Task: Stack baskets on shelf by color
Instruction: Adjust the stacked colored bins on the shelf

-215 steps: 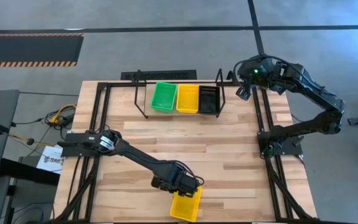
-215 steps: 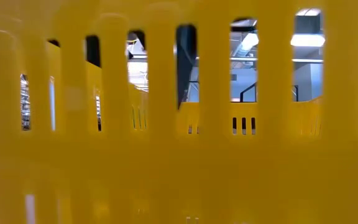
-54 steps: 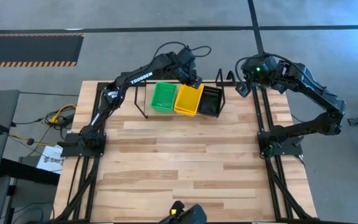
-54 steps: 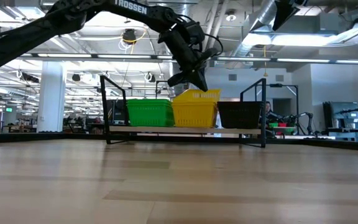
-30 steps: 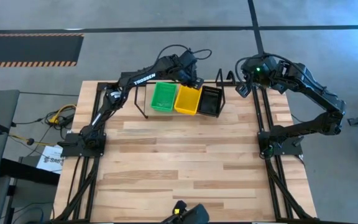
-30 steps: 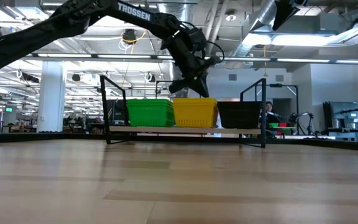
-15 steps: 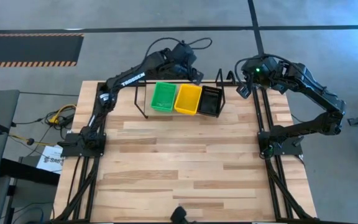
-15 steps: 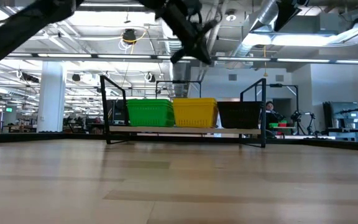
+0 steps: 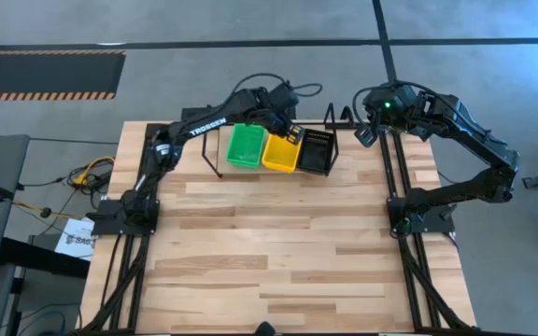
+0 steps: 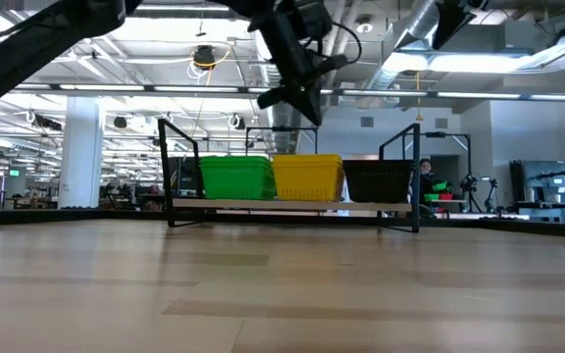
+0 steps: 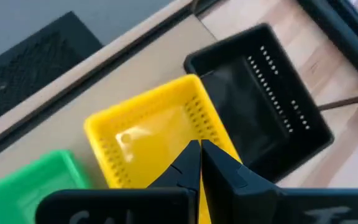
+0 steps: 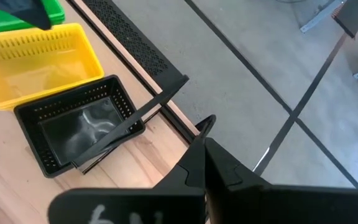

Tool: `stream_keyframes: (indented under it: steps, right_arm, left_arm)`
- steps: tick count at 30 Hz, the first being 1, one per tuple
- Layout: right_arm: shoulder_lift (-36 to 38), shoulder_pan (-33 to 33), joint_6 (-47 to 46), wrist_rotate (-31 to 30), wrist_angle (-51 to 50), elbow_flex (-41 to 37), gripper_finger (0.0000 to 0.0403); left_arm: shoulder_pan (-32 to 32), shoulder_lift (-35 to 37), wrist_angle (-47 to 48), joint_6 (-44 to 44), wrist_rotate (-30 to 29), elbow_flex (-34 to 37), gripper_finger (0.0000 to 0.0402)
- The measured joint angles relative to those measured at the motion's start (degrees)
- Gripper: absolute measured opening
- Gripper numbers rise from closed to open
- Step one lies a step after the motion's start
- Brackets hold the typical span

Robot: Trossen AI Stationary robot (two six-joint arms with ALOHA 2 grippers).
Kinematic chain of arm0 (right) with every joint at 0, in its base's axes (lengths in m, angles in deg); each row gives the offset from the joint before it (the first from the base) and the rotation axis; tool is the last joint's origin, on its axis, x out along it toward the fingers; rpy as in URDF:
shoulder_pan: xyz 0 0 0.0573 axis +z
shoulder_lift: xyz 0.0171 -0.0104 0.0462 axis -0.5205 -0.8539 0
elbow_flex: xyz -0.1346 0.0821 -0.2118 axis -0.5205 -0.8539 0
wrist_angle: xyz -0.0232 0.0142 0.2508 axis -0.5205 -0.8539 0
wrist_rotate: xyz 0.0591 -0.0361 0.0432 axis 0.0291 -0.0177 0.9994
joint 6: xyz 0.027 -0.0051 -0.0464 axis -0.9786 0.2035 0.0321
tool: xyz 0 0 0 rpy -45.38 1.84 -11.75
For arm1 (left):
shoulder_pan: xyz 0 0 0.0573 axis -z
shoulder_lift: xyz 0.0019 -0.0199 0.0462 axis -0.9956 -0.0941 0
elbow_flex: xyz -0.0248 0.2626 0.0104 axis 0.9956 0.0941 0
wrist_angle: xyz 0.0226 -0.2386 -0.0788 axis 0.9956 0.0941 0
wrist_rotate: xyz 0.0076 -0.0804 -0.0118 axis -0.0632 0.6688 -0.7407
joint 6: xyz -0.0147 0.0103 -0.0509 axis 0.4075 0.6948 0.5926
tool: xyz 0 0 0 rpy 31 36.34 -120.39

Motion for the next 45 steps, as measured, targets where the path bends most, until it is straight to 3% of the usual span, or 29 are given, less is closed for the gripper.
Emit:
stream_keyframes:
  steps: [7, 12, 19, 22, 26, 30, 35, 38, 45]
  right_arm:
    - [0.0, 1.6, -0.9, 2.9, -0.2, 0.0, 0.0011]
    - [0.0, 3.8, -1.1, 2.8, -0.4, 0.0, 0.0011]
    - [0.0, 5.3, -1.1, 0.2, -0.9, 0.0, 0.0009]
    - [0.0, 3.8, -2.9, -3.7, -5.7, 0.0, 0.0004]
    - [0.3, -0.4, -10.8, -4.0, -15.7, -0.4, 0.0003]
    - [5.2, -2.2, -14.9, 0.5, -13.3, -8.6, 0.0002]
    - [15.7, -3.0, -18.7, 13.4, 1.8, -27.9, 0.0002]
    - [19.6, -3.2, -23.6, 17.1, 7.7, -38.2, 0.0001]
    - [18.8, -2.6, -29.5, 20.8, 17.4, -50.5, 0.0001]
  left_arm:
    - [1.5, -2.8, 1.3, 0.9, -0.2, -0.1, 0.0000]
    - [2.1, -5.7, 5.5, 1.9, 1.6, -0.1, 0.0000]
    - [3.5, -8.0, 2.9, 0.6, 1.1, -0.3, 0.0000]
    - [4.1, -7.1, 1.6, 0.1, 0.0, -0.3, 0.0000]
    - [4.7, -2.0, 2.0, -0.9, -4.4, -0.4, 0.0000]
    - [5.9, 3.5, 3.5, -2.0, -9.9, -0.4, 0.0000]
    - [9.0, 11.6, 9.3, -2.2, -17.0, -0.5, 0.0000]
    - [11.0, 14.8, 14.7, -0.4, -20.8, -0.5, 0.0000]
    - [17.5, 20.6, 26.7, 7.3, -32.9, -0.4, 0.0000]
